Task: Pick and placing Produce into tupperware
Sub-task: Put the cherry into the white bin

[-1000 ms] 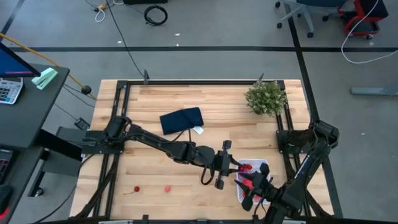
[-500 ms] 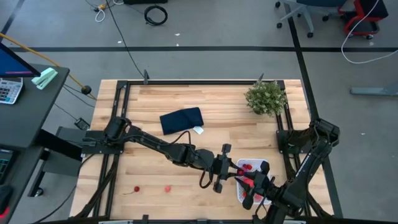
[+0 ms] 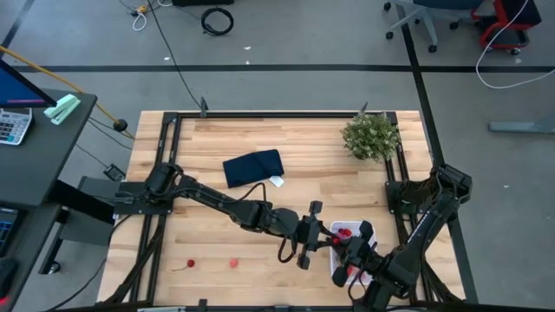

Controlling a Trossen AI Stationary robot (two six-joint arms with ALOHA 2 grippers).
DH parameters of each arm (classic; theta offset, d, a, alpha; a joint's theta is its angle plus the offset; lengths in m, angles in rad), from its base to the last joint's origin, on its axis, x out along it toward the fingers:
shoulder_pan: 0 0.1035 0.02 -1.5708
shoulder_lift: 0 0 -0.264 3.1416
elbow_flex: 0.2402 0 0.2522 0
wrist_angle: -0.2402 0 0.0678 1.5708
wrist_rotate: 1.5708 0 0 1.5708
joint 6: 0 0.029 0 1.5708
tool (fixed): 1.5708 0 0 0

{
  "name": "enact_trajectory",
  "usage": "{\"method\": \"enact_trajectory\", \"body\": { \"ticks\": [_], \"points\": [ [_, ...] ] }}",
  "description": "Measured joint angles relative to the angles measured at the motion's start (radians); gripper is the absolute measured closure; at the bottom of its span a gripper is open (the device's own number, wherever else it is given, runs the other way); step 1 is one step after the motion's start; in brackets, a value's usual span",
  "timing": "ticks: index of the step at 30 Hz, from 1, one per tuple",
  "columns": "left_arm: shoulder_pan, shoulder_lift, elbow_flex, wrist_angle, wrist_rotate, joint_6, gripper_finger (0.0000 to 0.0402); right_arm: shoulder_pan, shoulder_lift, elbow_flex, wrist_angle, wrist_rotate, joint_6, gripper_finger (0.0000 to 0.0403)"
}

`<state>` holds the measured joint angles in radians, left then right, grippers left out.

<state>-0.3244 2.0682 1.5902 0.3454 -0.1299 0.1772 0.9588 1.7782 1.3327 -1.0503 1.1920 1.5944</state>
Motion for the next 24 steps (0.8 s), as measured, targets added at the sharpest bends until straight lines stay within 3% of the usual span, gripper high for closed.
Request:
{"method": "enact_trajectory", "body": {
  "ticks": [11,16,24],
  "points": [
    [0.0,0.0,0.0,-0.004,0.001,0.0,0.0309,0.013,0.0,0.0,0.0,-0.021,0.008,0.0399],
    [0.0,0.0,0.0,-0.007,0.001,0.0,0.032,0.013,0.0,0.0,0.0,-0.025,0.001,0.0399],
    [0.001,-0.003,0.0,-0.001,-0.002,0.002,0.0324,0.014,0.0,0.0,0.0,-0.119,0.0,0.0363]
  ]
}}
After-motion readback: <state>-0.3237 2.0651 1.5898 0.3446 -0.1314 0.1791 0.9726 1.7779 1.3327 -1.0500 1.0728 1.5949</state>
